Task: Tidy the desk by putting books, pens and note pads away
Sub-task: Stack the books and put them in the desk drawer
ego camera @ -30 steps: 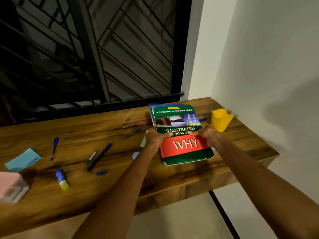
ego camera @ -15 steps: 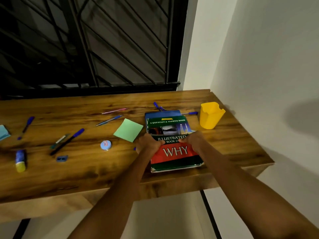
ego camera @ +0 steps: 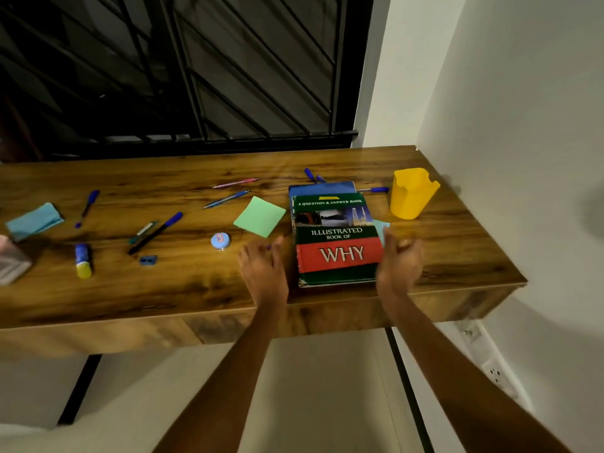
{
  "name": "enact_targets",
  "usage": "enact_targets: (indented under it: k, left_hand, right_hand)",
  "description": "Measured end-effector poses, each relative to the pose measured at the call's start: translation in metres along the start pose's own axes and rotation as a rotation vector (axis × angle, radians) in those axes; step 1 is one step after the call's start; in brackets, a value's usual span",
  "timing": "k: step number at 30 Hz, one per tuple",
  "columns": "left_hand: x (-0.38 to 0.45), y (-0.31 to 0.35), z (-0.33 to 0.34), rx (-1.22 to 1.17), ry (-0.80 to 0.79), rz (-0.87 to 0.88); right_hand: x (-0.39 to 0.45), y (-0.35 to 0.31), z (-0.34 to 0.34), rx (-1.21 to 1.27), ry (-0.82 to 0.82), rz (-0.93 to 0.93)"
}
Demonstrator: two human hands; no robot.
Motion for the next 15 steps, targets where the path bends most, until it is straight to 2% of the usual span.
enact_targets:
  k: [3, 6, 8, 10, 12, 15]
  left_hand:
    - [-0.041, -0.031, -0.013, 0.081, 0.006, 0.064]
    - [-0.067, -0.053, -0.011, 0.178, -0.023, 0.24]
    - [-0.075, -0.063, -0.006, 0.232, -0.044, 0.317]
    - [-0.079, -0.066, -0.004, 0.283, -0.066, 0.342]
    - [-0.081, -0.065, -0.002, 0.389, -0.039, 0.421]
    - [-0.077, -0.058, -0.002, 0.527, 0.002, 0.562]
  right_hand:
    - [-0.049, 0.046, -0.028, 0.228, 0.169, 0.222]
    - [-0.1, 0.099, -0.029, 0.506, 0.242, 0.662]
    - [-0.125, 0.123, -0.014, 0.633, 0.063, 0.878]
    - [-0.14, 0.127, 0.004, 0.791, -0.144, 0.968]
    - [-0.142, 0.125, 0.014, 0.911, -0.208, 0.971]
    - [-0.14, 0.126, 0.021, 0.921, -0.235, 0.973]
Point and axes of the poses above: each hand's wrist, its own x-axis towards the middle knuckle, its own z-axis out of the palm, y = z × x, the point moved 6 cm from there along x, towards the middle knuckle, and after that the axes turned 8 degrees about x, right-handed, at the moved point
